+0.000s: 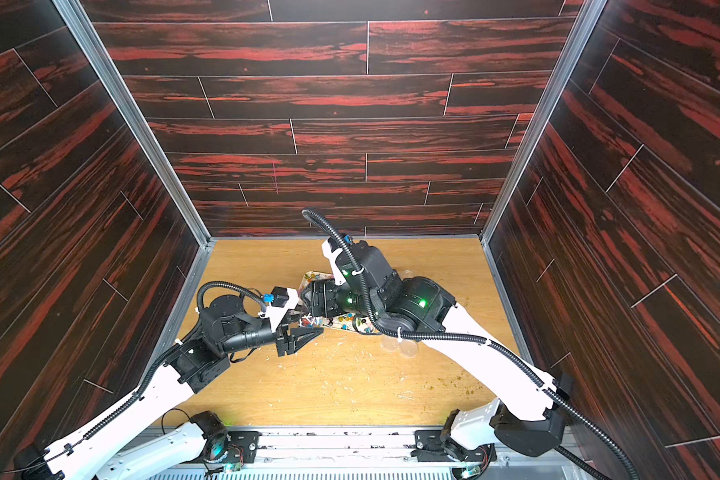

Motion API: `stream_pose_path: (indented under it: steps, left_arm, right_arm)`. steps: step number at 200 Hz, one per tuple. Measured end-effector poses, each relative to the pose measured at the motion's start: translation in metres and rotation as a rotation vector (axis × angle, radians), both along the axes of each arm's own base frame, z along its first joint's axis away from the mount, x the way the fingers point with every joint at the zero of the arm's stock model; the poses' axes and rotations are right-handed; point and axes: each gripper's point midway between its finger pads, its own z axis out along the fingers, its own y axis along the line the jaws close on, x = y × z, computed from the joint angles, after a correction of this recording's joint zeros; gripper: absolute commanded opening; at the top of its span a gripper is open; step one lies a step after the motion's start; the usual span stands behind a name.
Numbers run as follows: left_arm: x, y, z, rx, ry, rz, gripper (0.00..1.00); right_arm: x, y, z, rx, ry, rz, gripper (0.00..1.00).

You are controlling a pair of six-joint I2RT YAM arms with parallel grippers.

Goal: Pour the candies out of the jar
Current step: Unscrew the lid from the jar.

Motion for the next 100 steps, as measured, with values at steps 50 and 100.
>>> stream_pose_path:
  steps: [50,100]
  left_arm:
    - [0.0,0.0,0.0,0.001,-0.002,0.0,0.42]
    - [0.0,0.0,0.0,0.001,-0.002,0.0,0.42]
  right_arm:
    - [-0.001,0.002,-0.007,-0.011,0.014,0.008,0.69]
    - [-0.003,0.005,-0.011,-0.018,0.021,0.025,0.58]
